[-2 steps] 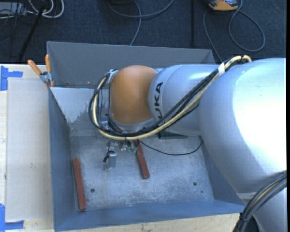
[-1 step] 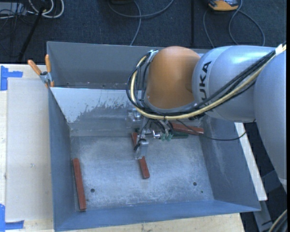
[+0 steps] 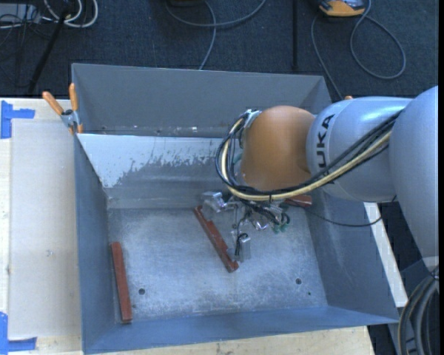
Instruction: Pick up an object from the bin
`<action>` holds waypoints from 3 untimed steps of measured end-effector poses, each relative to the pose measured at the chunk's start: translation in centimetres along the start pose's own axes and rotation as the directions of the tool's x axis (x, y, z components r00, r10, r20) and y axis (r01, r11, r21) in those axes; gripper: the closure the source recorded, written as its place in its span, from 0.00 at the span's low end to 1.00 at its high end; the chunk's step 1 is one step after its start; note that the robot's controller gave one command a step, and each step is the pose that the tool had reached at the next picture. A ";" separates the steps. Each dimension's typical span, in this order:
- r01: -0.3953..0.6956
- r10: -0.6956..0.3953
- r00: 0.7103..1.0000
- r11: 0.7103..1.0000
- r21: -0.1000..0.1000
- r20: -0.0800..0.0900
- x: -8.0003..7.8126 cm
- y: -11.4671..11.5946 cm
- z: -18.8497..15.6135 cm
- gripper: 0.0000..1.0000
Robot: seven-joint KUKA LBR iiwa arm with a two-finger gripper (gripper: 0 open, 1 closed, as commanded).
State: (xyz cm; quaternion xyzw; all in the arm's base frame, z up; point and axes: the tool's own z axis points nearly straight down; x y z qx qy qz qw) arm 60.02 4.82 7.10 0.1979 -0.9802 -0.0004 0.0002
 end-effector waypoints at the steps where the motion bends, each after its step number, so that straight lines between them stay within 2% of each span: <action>1: -0.067 0.067 0.998 0.998 -0.003 0.008 -0.1 11.0 -9.3 0.00; 2: 0.230 -0.230 0.973 0.973 -0.001 -0.005 0.8 4.3 0.3 0.00; 3: 0.362 -0.362 0.932 0.932 0.005 0.002 -1.4 -1.4 -1.6 0.00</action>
Offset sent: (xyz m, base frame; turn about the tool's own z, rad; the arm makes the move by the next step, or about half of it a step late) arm -0.0417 0.0948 0.0886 0.0752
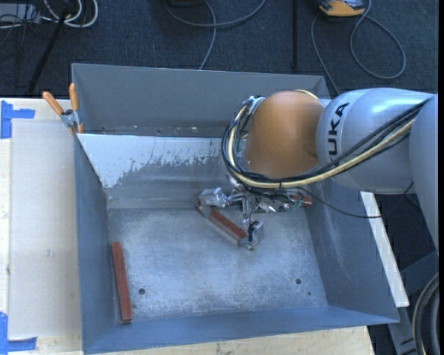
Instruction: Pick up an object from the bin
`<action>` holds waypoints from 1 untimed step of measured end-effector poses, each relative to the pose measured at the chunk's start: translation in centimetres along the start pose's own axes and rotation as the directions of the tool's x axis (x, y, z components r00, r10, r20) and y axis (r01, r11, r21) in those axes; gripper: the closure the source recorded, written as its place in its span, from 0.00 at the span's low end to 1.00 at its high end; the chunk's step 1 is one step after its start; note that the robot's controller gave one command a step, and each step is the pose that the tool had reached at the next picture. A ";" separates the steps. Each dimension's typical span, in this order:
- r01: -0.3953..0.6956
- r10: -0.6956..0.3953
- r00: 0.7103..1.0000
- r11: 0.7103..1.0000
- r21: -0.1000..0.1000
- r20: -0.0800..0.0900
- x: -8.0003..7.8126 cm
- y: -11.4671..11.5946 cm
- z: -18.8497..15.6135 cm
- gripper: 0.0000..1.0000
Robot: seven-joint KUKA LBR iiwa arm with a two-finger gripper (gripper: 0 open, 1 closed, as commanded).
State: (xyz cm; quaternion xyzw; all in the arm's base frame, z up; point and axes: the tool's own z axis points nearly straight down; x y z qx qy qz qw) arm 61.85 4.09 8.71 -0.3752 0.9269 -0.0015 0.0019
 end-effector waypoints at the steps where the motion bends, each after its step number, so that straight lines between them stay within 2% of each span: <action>1: 0.000 0.000 1.000 1.000 -0.005 0.000 -0.1 0.3 0.1 0.00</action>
Offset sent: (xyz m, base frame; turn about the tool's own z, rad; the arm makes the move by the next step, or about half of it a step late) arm 0.0000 0.0000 0.0000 0.0000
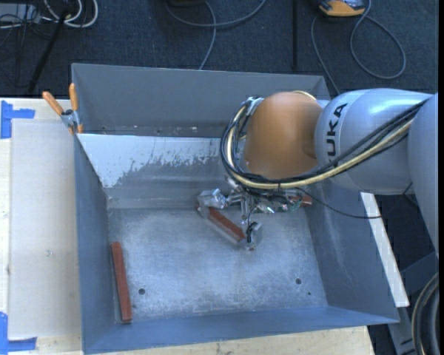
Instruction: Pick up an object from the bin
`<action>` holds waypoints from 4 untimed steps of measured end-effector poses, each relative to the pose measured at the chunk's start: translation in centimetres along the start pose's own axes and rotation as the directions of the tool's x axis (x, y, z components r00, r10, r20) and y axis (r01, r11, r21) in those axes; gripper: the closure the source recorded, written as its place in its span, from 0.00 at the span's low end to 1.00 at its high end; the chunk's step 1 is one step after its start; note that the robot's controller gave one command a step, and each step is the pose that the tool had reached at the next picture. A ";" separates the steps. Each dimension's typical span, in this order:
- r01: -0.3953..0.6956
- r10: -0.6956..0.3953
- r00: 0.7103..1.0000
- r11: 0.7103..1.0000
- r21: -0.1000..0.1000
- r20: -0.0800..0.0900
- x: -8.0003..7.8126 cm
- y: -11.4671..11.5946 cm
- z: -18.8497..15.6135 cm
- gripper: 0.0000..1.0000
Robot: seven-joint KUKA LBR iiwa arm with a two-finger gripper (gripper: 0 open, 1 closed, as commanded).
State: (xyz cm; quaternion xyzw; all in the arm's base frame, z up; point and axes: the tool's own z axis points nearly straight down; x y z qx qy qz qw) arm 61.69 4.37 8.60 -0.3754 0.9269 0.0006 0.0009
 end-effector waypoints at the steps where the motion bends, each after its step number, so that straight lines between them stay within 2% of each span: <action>1: -0.001 0.001 1.000 1.000 -0.001 0.000 0.0 0.0 0.0 0.00; 4: -0.003 0.003 1.000 1.000 -0.001 -0.001 0.0 0.0 0.0 0.00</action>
Offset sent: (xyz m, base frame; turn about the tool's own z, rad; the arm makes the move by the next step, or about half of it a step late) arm 0.0000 0.0000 0.0000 0.0000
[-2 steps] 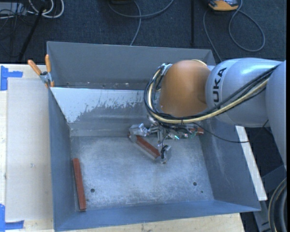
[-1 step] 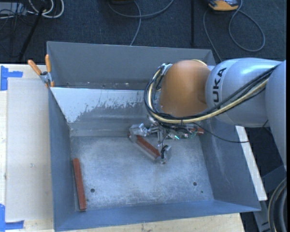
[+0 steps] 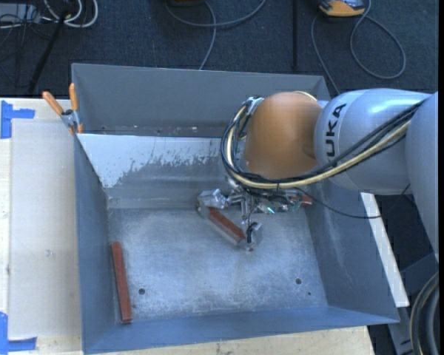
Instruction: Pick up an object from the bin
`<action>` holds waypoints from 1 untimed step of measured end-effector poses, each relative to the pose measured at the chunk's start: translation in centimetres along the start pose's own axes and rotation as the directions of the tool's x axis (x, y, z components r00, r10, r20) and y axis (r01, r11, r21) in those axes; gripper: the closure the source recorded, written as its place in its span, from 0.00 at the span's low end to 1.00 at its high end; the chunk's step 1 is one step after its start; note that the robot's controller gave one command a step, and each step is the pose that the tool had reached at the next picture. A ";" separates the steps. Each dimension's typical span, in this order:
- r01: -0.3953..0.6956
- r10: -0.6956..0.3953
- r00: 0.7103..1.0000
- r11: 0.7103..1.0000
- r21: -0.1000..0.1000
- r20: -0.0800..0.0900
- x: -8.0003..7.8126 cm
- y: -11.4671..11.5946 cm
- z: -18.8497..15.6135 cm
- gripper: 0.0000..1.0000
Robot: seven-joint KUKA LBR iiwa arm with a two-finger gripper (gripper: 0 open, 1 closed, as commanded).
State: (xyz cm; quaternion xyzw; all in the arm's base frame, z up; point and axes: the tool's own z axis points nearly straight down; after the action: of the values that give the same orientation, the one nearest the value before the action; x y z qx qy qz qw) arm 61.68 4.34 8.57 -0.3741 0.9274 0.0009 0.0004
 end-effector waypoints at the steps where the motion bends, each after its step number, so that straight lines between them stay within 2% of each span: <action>1: -0.001 0.001 1.000 1.000 0.000 0.000 0.0 0.0 0.0 0.00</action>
Offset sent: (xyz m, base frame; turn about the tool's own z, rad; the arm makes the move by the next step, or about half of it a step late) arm 0.0000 0.0000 0.0000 0.0000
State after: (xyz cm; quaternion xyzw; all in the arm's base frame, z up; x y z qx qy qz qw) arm 61.68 4.33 8.57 -0.3738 0.9275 0.0009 0.0005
